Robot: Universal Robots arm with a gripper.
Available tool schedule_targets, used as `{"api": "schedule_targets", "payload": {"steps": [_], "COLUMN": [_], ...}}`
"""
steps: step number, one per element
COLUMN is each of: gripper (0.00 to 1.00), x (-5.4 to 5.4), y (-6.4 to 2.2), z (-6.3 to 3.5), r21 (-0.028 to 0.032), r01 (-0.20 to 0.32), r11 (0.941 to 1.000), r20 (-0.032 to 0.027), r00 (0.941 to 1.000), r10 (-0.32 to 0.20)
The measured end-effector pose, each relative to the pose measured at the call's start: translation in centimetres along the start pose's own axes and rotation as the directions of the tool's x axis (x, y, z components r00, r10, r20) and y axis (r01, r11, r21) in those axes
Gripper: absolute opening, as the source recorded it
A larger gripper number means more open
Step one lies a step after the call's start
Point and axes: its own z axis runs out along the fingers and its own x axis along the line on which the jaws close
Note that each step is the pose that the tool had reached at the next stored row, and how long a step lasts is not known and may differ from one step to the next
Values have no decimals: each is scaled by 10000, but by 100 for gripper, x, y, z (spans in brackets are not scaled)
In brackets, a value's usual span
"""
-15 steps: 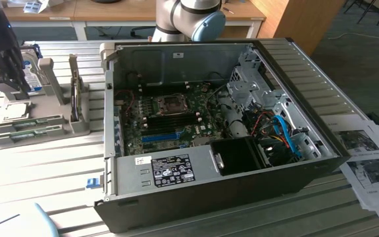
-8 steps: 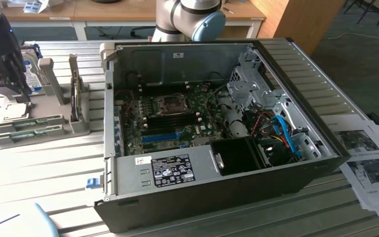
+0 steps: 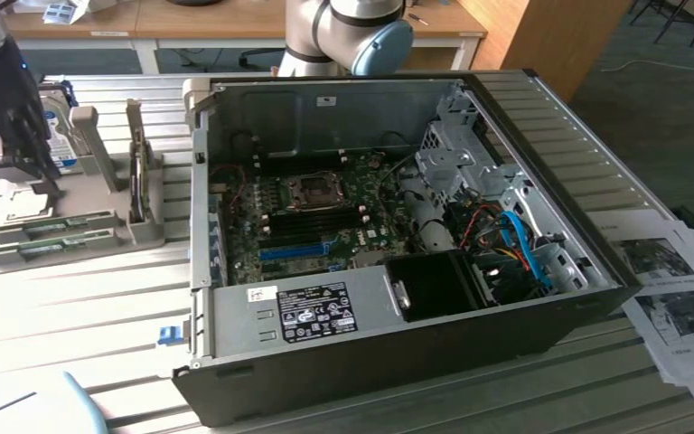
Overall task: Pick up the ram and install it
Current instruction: 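Pick up the ram and move it above insertion slot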
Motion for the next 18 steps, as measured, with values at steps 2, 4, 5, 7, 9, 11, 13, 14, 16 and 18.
{"api": "schedule_targets", "payload": {"steps": [2, 4, 5, 7, 9, 11, 13, 14, 16, 18], "gripper": [29, 29, 29, 29, 29, 29, 29, 29, 29, 29], "x": [3, 7, 9, 13, 17, 21, 25, 26, 30, 34], "y": [0, 0, 0, 0, 0, 0, 0, 0, 0, 0], "z": [20, 40, 50, 69, 88, 107, 130, 141, 163, 184], "r21": [0, 1, 0, 1, 0, 0, 0, 0, 1, 0], "r01": [0, 0, 0, 0, 0, 0, 0, 0, -1, 0], "r11": [10000, 10000, 10000, 10000, 10000, 10000, 10000, 10000, 10000, 10000], "r20": [0, 0, 0, 1, 0, 0, -1, 0, -1, 0], "r00": [10000, 10000, 10000, 10000, 10000, 10000, 10000, 10000, 10000, 10000], "r10": [0, 0, 0, 0, 0, 0, 0, 0, 1, 0]}}
